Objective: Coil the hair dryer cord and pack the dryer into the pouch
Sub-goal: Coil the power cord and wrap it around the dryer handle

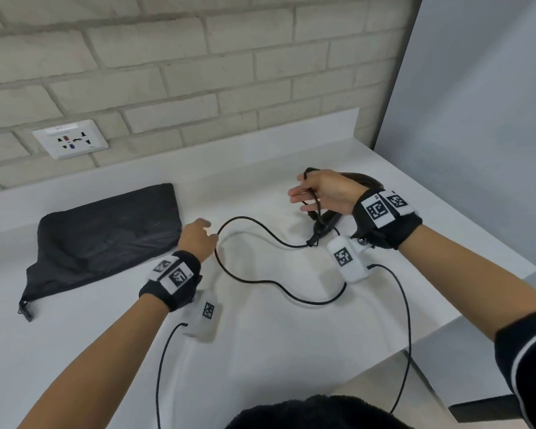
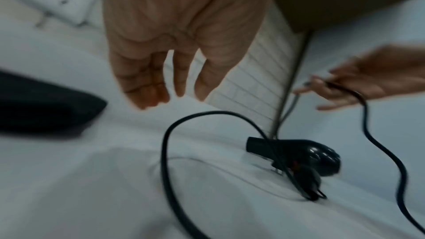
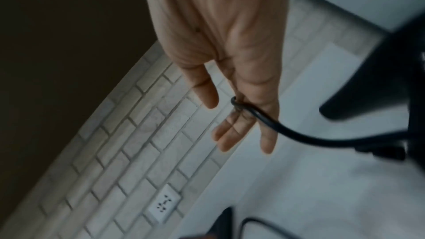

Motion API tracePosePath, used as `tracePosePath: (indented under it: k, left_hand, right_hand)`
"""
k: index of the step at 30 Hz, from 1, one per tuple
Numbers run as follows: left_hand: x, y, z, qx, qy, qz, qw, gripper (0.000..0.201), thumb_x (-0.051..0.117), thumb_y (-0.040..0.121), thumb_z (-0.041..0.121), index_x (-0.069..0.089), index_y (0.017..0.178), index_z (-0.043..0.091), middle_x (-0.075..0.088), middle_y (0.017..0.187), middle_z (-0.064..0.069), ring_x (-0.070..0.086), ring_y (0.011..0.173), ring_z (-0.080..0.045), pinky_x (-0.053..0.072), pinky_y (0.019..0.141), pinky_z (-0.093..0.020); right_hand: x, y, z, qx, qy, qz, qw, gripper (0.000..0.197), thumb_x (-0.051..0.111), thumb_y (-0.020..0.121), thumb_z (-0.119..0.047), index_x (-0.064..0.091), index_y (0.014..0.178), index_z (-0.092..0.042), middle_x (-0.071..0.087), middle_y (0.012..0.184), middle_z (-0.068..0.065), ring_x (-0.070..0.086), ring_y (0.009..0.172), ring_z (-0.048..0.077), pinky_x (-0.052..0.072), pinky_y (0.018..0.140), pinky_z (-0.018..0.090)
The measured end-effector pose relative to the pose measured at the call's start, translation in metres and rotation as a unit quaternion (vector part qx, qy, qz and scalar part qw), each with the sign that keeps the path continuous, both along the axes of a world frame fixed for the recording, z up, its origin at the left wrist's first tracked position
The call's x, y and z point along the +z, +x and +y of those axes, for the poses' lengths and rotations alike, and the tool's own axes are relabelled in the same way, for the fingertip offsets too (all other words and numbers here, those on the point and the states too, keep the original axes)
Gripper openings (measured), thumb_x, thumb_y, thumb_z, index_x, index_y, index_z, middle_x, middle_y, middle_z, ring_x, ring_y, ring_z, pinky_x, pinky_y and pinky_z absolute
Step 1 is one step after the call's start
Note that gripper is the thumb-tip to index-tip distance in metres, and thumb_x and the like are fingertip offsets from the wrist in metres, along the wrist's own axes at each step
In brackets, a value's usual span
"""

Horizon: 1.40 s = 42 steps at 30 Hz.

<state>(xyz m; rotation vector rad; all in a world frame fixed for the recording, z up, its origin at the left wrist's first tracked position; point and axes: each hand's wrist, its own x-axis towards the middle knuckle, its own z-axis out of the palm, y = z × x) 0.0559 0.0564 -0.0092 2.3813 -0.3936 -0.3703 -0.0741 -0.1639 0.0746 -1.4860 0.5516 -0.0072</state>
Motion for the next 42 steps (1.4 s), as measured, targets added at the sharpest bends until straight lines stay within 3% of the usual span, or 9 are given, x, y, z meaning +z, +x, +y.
tracePosePath:
  k: [2, 9, 12, 15, 22, 25, 29, 35, 42]
  left_hand:
    - [0.009, -0.015, -0.008, -0.045, -0.053, -0.061, 0.996, 0.029, 0.055, 0.088, 0.011, 0.057, 0.117, 0.006, 0.059, 0.109, -0.015, 0.062, 0.091, -0.023, 0.045, 0.081, -0.027]
    - [0.048, -0.059, -0.040, -0.182, -0.267, 0.302, 0.897, 0.022, 0.051, 0.093, 0.026, 0.060, 0.108, 0.012, 0.070, 0.097, 0.002, 0.063, 0.072, -0.007, 0.049, 0.061, -0.015]
    - [0.046, -0.056, -0.044, -0.152, -0.286, 0.324, 0.889, 0.016, 0.051, 0.093, 0.027, 0.061, 0.100, 0.016, 0.068, 0.085, 0.004, 0.060, 0.062, -0.003, 0.045, 0.053, -0.013]
    - [0.045, -0.048, -0.043, -0.111, -0.296, 0.291, 0.903, 0.017, 0.049, 0.094, 0.023, 0.061, 0.101, 0.012, 0.061, 0.076, 0.002, 0.056, 0.053, -0.004, 0.044, 0.048, -0.013]
    - [0.044, -0.018, -0.025, -0.007, -0.220, 0.158, 0.963, 0.017, 0.049, 0.094, 0.012, 0.058, 0.100, 0.000, 0.063, 0.072, -0.005, 0.053, 0.038, 0.000, 0.043, 0.041, -0.011]
    - [0.037, -0.014, -0.022, 0.027, -0.209, 0.145, 0.967, 0.015, 0.047, 0.094, 0.005, 0.056, 0.082, 0.003, 0.065, 0.051, 0.002, 0.050, 0.033, 0.000, 0.044, 0.039, -0.011]
    - [0.022, -0.010, -0.024, 0.072, -0.207, 0.150, 0.964, 0.021, 0.047, 0.093, 0.002, 0.050, 0.072, 0.005, 0.061, 0.038, 0.005, 0.049, 0.030, -0.002, 0.046, 0.038, -0.012]
    - [0.015, 0.000, -0.032, 0.127, -0.237, 0.176, 0.947, 0.024, 0.048, 0.092, -0.002, 0.043, 0.069, 0.004, 0.056, 0.033, -0.001, 0.049, 0.027, -0.004, 0.046, 0.036, -0.014]
    - [0.023, 0.007, -0.045, 0.108, -0.269, 0.210, 0.934, 0.021, 0.049, 0.090, -0.006, 0.045, 0.071, 0.001, 0.059, 0.036, -0.005, 0.054, 0.029, -0.009, 0.050, 0.038, -0.017]
  right_hand:
    - [0.000, 0.007, 0.010, 0.033, 0.069, -0.021, 0.997, 0.022, 0.035, 0.095, -0.010, 0.043, 0.077, -0.018, 0.063, 0.096, 0.004, 0.061, 0.089, 0.015, 0.043, 0.075, 0.029]
    - [-0.008, 0.031, 0.043, 0.175, 0.057, -0.006, 0.983, 0.028, 0.021, 0.095, -0.024, 0.039, 0.074, -0.019, 0.048, 0.103, -0.003, 0.041, 0.111, 0.012, 0.029, 0.096, 0.029]
    - [-0.011, 0.031, 0.039, 0.239, 0.001, 0.013, 0.971, 0.037, 0.021, 0.091, -0.029, 0.047, 0.100, -0.005, 0.053, 0.108, 0.013, 0.045, 0.100, 0.027, 0.027, 0.092, 0.033]
    - [-0.015, 0.025, 0.023, 0.287, -0.157, 0.075, 0.942, 0.047, 0.021, 0.097, -0.025, 0.042, 0.137, -0.012, 0.045, 0.143, 0.008, 0.037, 0.133, 0.019, 0.019, 0.109, 0.039]
    - [-0.063, 0.008, -0.037, 0.335, -0.635, 0.207, 0.665, 0.049, 0.057, 0.086, -0.018, 0.043, 0.133, -0.022, 0.049, 0.134, 0.002, 0.044, 0.125, 0.023, 0.026, 0.108, 0.035]
    - [-0.082, 0.012, -0.052, 0.344, -0.679, 0.212, 0.613, 0.048, 0.063, 0.081, -0.018, 0.049, 0.126, -0.025, 0.056, 0.124, -0.001, 0.048, 0.122, 0.021, 0.017, 0.113, 0.041]
    - [-0.088, 0.007, -0.059, 0.342, -0.675, 0.164, 0.633, 0.020, 0.058, 0.085, -0.025, 0.059, 0.105, -0.023, 0.063, 0.106, -0.002, 0.057, 0.105, 0.020, 0.030, 0.100, 0.032]
    - [-0.053, -0.005, -0.077, 0.281, -0.531, 0.078, 0.796, 0.029, 0.065, 0.079, -0.010, 0.062, 0.107, -0.015, 0.065, 0.105, 0.003, 0.056, 0.101, 0.020, 0.040, 0.087, 0.028]
    - [-0.007, -0.019, -0.086, 0.158, -0.363, -0.002, 0.918, 0.040, 0.059, 0.088, -0.008, 0.049, 0.127, -0.010, 0.055, 0.107, 0.002, 0.052, 0.093, 0.011, 0.040, 0.070, 0.006]
